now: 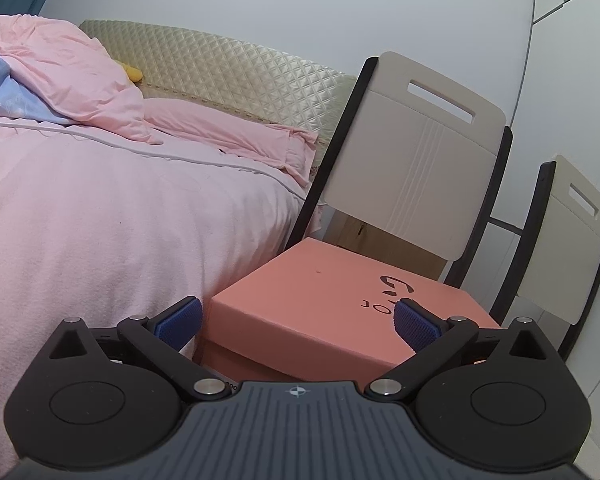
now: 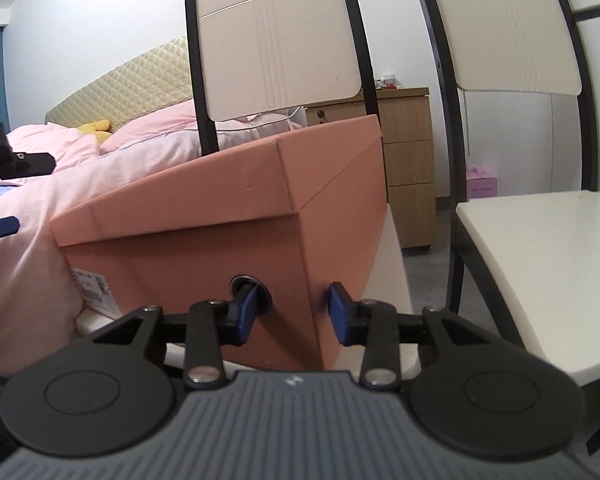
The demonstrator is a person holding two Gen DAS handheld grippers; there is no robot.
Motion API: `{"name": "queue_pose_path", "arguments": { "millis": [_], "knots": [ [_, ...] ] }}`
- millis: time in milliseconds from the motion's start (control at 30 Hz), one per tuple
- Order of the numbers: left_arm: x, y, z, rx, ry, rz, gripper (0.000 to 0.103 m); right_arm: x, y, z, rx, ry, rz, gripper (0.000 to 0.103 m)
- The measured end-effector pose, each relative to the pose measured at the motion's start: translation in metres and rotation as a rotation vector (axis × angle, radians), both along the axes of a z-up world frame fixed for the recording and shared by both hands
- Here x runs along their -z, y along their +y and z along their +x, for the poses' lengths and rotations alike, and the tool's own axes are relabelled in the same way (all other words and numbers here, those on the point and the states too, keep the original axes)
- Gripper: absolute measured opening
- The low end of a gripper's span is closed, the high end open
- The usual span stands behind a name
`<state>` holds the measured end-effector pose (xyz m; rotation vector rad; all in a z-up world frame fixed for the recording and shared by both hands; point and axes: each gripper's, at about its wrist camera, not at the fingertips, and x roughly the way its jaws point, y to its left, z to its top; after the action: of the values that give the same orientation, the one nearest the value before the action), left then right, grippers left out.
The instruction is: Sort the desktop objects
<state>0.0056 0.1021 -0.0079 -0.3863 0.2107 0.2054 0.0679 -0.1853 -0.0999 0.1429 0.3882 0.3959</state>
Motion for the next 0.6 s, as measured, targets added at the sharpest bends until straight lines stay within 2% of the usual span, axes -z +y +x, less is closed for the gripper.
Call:
{"name": "queue_pose_path", "arguments": {
  "millis": [333,467,600],
  "knots": [
    [0.001,0.001,0.002,0.015,0.005,0.004,0.103,-0.002,-0.027,0.024,0.093,0.082,0.090,0.036],
    [0.001,-0.002,0.006,0.020,0.015,0.031,0.103,-0.009,-0.037,0.010,0.042,0.036,0.128,0.037],
    [0.006,-0.006,0.012,0.012,0.011,0.067,0.103,-0.031,-0.052,-0.006,0.008,-0.081,0.163,0.038]
  ]
}}
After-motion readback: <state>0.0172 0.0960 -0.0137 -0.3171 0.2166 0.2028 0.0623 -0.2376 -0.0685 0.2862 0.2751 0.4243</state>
